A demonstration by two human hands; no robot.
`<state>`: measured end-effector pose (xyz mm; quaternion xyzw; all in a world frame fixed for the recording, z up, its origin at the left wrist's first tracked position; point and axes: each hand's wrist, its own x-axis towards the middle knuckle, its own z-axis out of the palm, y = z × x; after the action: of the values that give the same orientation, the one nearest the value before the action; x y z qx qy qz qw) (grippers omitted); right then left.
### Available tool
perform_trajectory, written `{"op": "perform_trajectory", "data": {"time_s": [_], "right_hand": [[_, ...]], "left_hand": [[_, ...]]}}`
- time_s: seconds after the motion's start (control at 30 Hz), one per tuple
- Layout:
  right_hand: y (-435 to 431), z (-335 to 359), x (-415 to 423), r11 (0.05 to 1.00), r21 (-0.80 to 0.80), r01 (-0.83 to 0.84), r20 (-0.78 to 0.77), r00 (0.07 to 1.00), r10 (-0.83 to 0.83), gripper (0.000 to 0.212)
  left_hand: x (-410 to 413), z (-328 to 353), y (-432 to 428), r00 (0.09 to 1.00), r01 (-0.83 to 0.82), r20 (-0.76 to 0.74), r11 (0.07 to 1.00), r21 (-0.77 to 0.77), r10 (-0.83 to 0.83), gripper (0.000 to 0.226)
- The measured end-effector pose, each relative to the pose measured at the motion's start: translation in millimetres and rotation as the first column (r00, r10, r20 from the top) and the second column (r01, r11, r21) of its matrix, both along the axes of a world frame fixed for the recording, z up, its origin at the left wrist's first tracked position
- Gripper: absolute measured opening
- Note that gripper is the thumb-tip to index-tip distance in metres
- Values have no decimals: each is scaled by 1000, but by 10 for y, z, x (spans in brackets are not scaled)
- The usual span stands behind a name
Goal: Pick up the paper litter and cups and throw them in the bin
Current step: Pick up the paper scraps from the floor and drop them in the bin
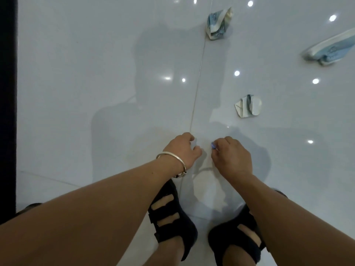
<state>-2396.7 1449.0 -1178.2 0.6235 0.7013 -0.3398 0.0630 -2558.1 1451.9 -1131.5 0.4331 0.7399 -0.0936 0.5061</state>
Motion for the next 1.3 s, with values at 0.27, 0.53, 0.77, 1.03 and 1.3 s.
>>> {"op": "perform_trajectory", "data": {"time_s": [0.27,0.53,0.77,1.03,1.3], "right_hand": [[188,850,61,989,128,-68,-80,994,79,10],[435,1187,329,990,138,12,-177,984,13,30],[883,531,561,976,98,192,57,978,-198,73],[893,-20,267,993,55,104,103,989,-109,57],[493,892,331,962,47,268,-315,918,-240,90]], "left_hand": [[249,557,269,974,-162,166,987,17,157,27],[408,901,548,977,-147,170,984,101,129,8],[226,545,524,981,-180,85,982,60,175,10],[-58,207,351,990,-130,69,990,59,126,39],[466,748,587,888,-405,210,912,-61,408,28]]}}
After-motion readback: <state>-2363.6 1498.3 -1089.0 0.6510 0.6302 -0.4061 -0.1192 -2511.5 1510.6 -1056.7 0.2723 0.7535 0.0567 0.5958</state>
